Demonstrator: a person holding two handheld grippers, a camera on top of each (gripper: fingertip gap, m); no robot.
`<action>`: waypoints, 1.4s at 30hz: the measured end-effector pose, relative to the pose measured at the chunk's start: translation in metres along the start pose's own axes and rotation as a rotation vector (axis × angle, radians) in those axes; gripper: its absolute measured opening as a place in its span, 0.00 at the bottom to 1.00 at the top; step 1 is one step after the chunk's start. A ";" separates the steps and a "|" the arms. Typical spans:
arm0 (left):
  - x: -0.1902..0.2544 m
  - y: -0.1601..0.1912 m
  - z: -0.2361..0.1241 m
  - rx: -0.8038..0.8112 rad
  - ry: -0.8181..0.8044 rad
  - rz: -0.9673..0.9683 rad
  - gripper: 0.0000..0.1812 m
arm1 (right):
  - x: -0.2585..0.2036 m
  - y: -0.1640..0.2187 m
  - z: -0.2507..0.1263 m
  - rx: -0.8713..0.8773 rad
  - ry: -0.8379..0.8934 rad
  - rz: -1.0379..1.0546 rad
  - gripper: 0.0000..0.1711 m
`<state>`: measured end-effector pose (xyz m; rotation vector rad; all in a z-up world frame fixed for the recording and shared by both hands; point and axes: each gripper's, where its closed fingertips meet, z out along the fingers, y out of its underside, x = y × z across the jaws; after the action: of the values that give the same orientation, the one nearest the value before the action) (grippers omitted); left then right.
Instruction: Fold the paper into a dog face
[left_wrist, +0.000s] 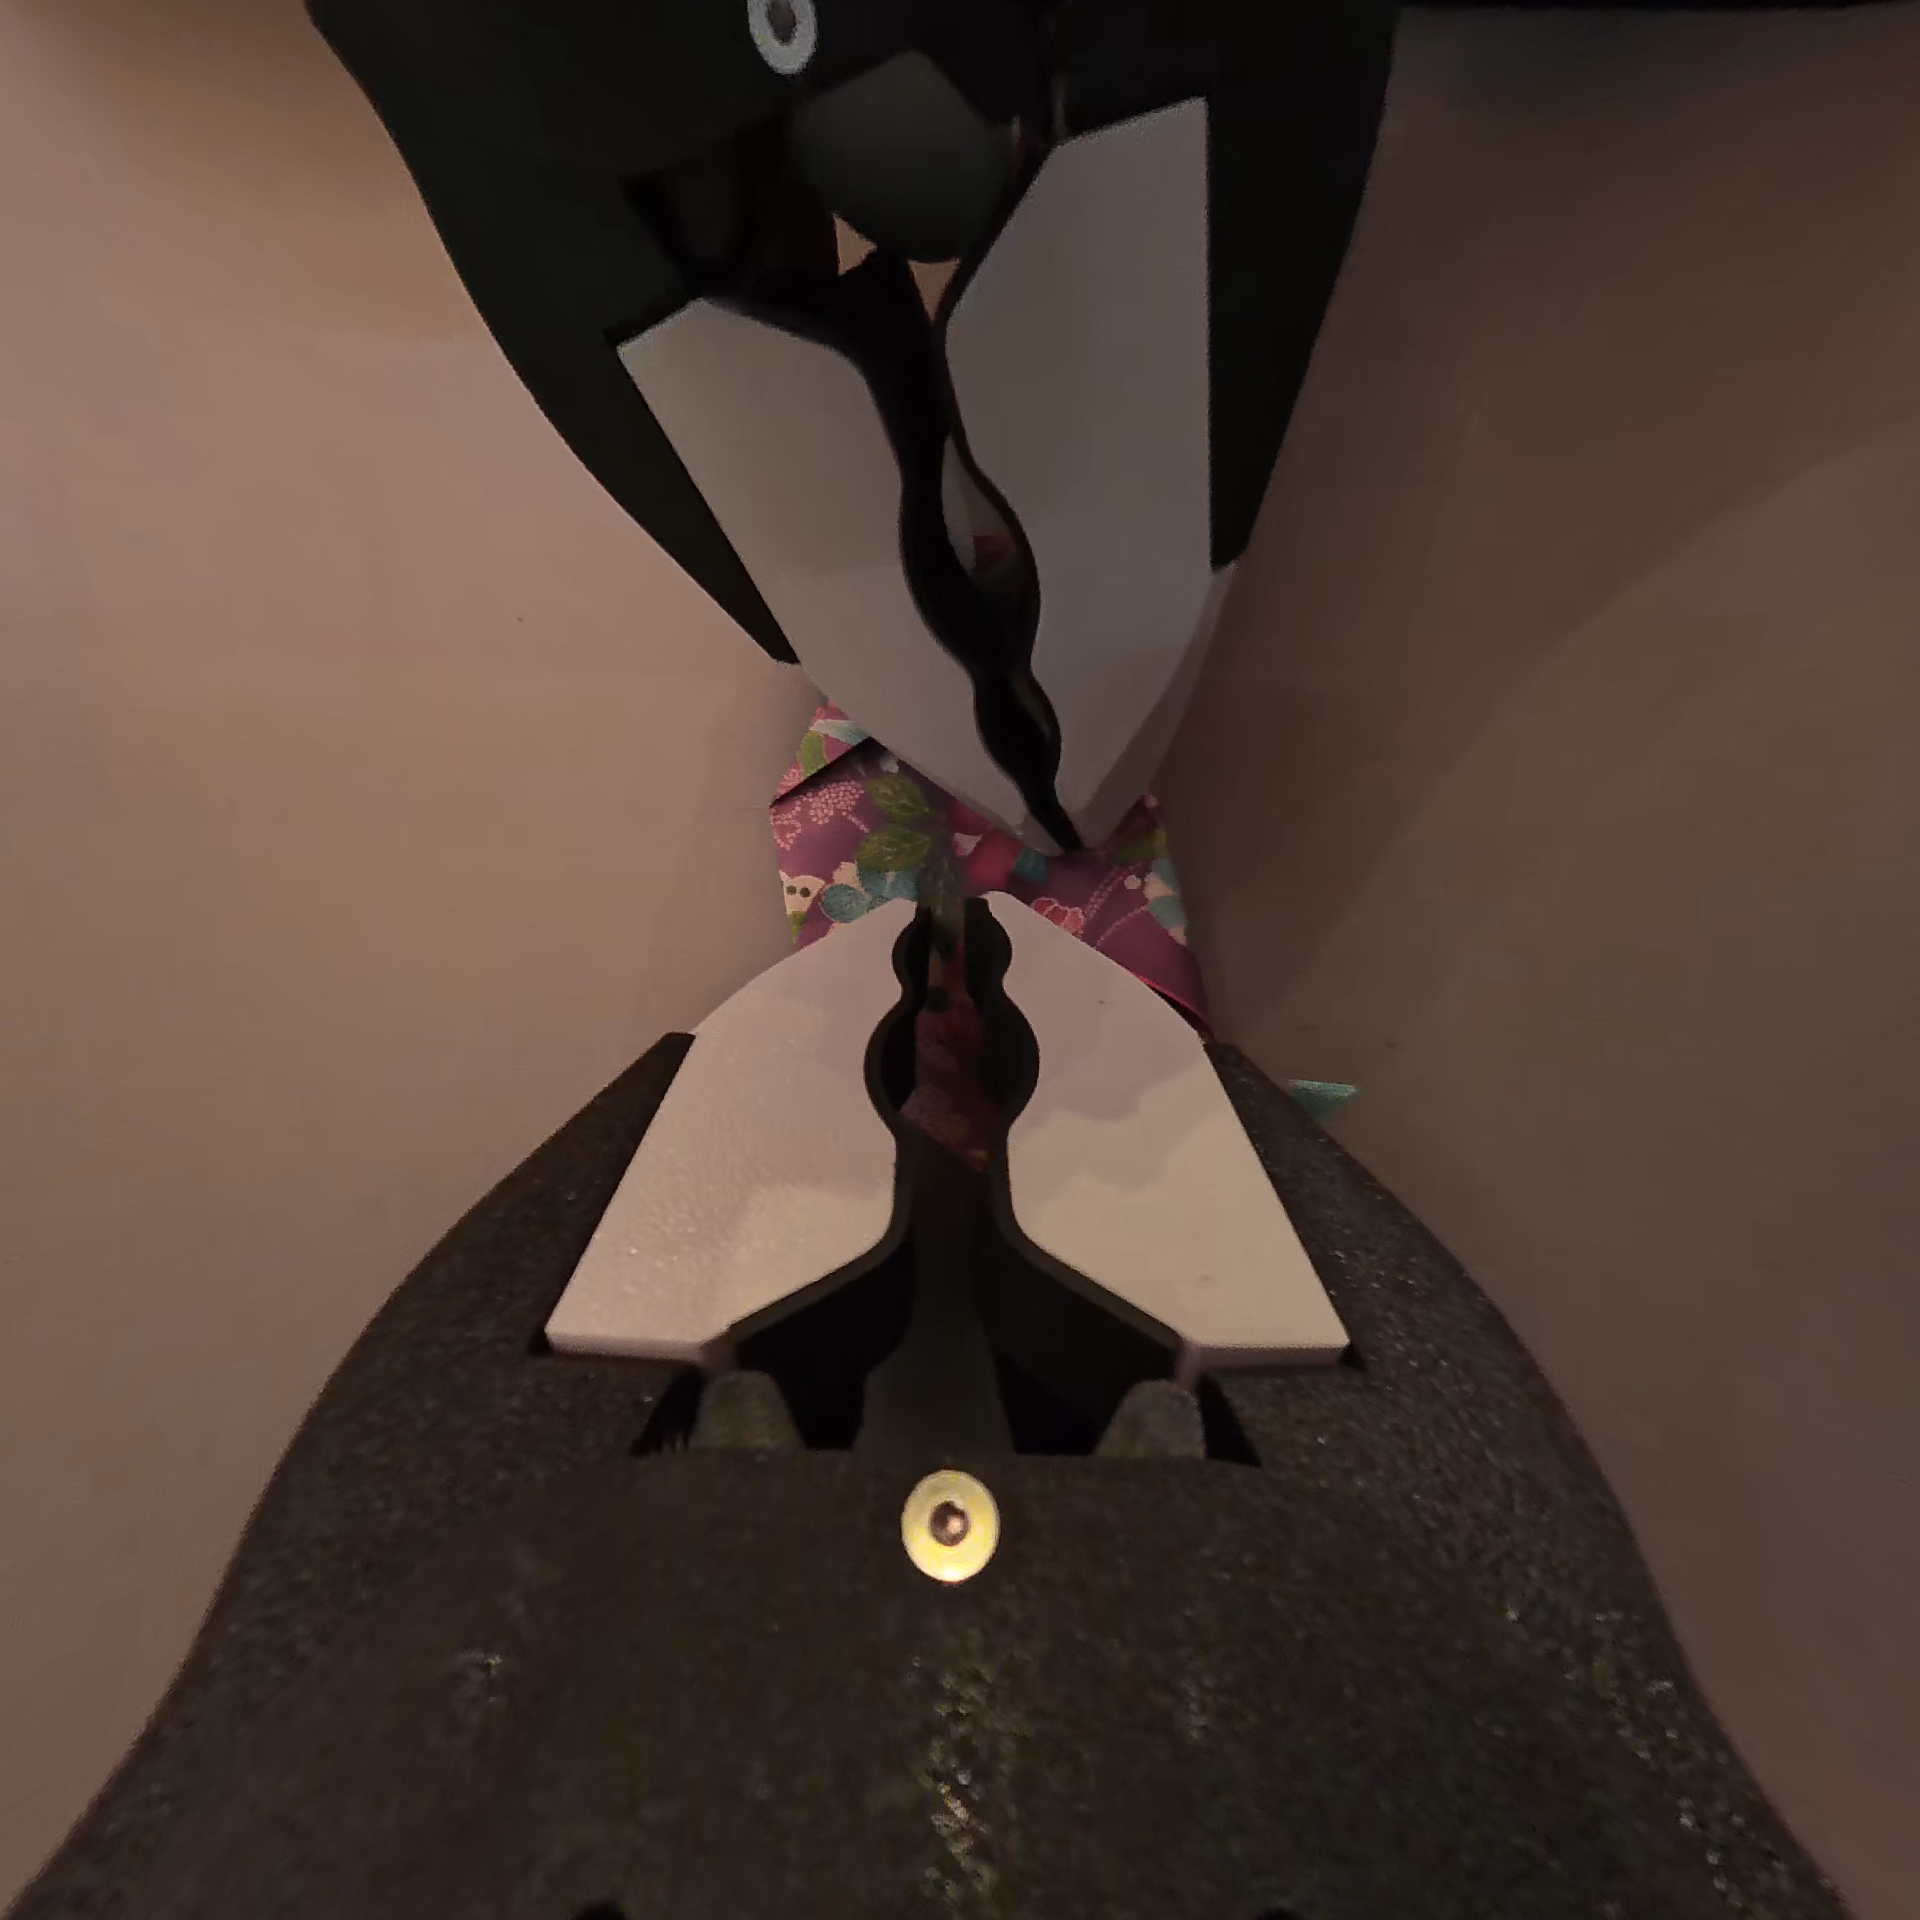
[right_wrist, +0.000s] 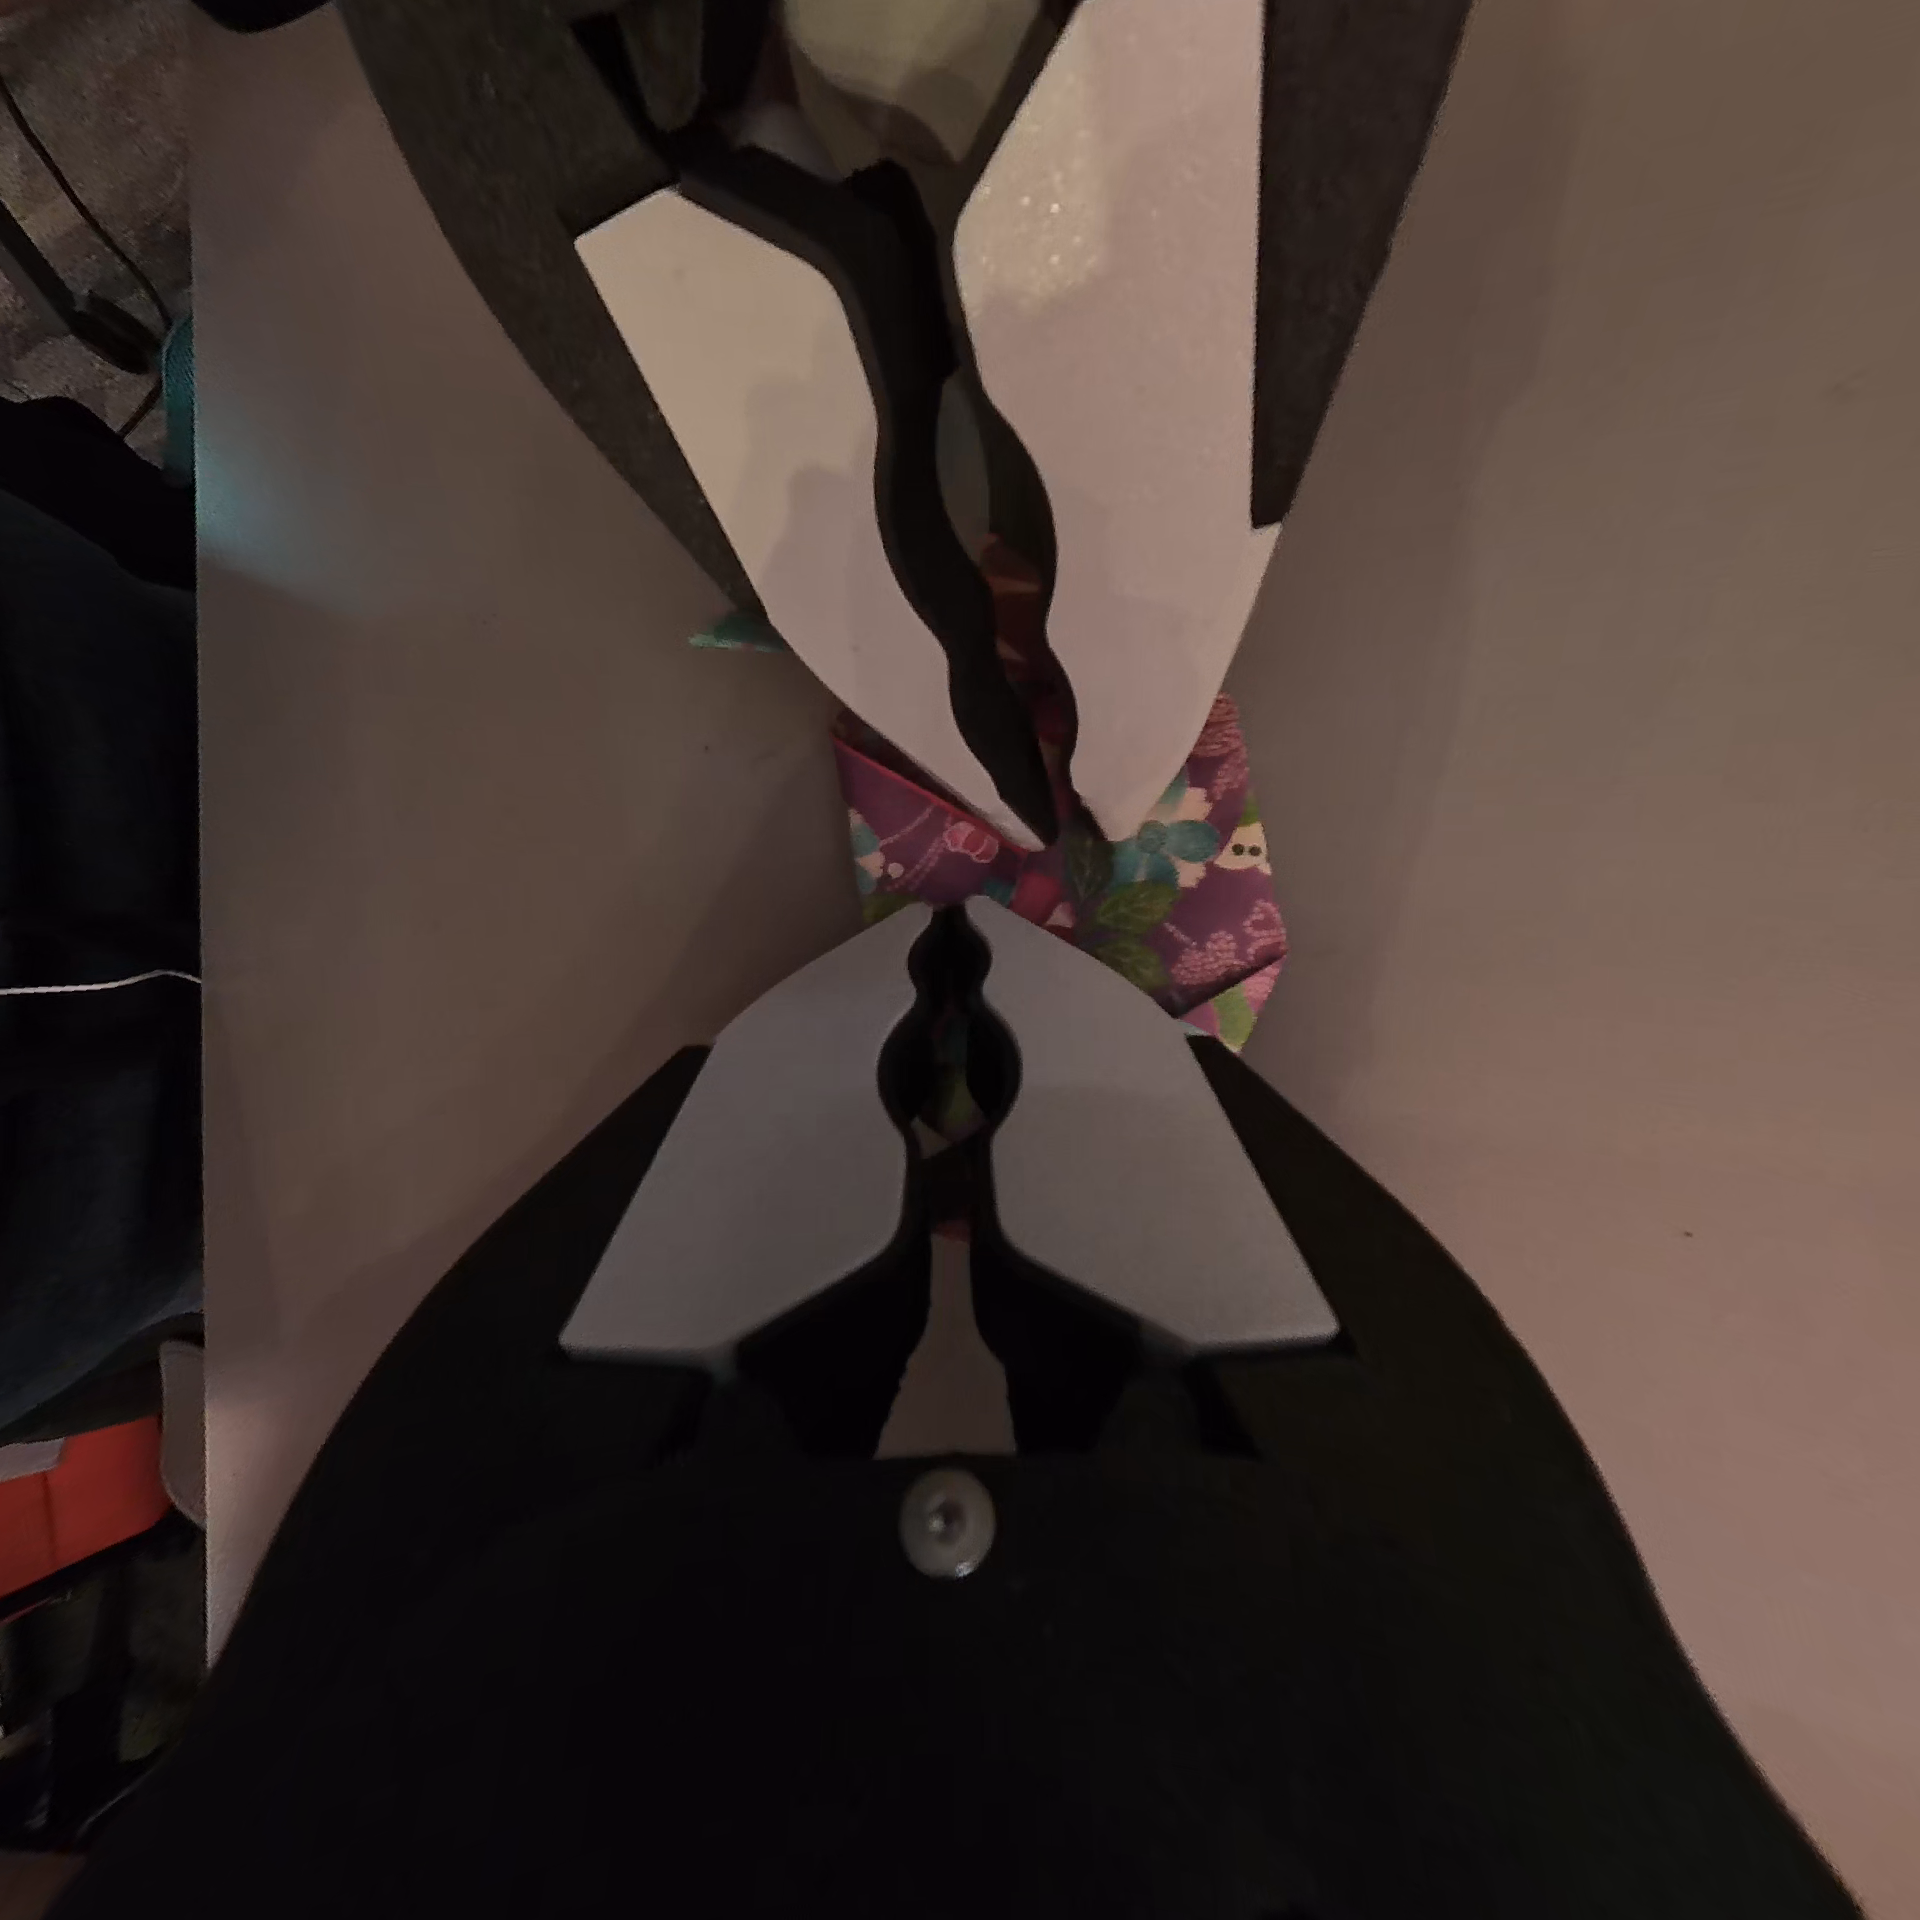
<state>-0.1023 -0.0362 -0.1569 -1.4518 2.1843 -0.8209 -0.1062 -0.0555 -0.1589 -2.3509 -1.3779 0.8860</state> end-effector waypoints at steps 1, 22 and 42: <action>0.000 0.000 0.000 0.003 -0.004 0.005 0.04 | 0.000 0.000 0.000 0.001 0.001 0.003 0.02; 0.000 0.001 -0.001 0.048 -0.032 0.035 0.01 | 0.002 0.002 -0.001 0.007 0.014 0.051 0.02; 0.017 -0.006 0.005 0.026 0.027 0.045 0.00 | 0.002 0.003 -0.001 0.009 0.004 0.077 0.02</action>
<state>-0.1019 -0.0545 -0.1570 -1.3823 2.2098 -0.8552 -0.1034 -0.0554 -0.1601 -2.4120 -1.2875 0.9058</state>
